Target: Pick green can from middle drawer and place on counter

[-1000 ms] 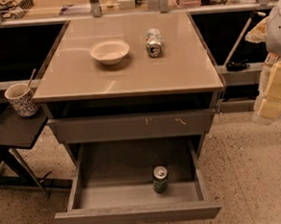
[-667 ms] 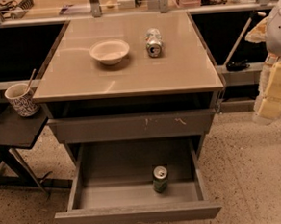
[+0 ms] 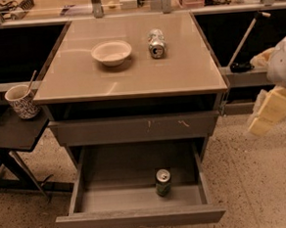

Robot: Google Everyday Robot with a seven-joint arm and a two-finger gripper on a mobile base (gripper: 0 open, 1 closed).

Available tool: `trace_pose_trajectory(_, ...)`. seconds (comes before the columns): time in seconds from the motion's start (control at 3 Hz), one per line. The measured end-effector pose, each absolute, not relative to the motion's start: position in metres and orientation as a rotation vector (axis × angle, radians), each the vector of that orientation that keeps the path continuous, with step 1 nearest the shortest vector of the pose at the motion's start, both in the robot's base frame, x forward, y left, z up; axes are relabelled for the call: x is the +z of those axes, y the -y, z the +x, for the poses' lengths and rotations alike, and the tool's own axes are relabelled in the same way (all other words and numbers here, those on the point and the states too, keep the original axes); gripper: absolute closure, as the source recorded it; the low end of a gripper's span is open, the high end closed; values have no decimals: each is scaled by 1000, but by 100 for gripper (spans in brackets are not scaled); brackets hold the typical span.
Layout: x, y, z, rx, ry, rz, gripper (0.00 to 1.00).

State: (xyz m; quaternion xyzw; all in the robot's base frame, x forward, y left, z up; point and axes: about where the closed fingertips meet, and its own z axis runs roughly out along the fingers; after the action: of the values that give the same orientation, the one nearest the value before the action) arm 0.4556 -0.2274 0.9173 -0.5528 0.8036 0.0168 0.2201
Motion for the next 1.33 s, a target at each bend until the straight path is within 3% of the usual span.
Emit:
trace_pose_trajectory(0.67,824,254,448,267,-2297,-1351,0)
trace_pose_trajectory(1.33,815,244,445,335,-2285,-1301,0)
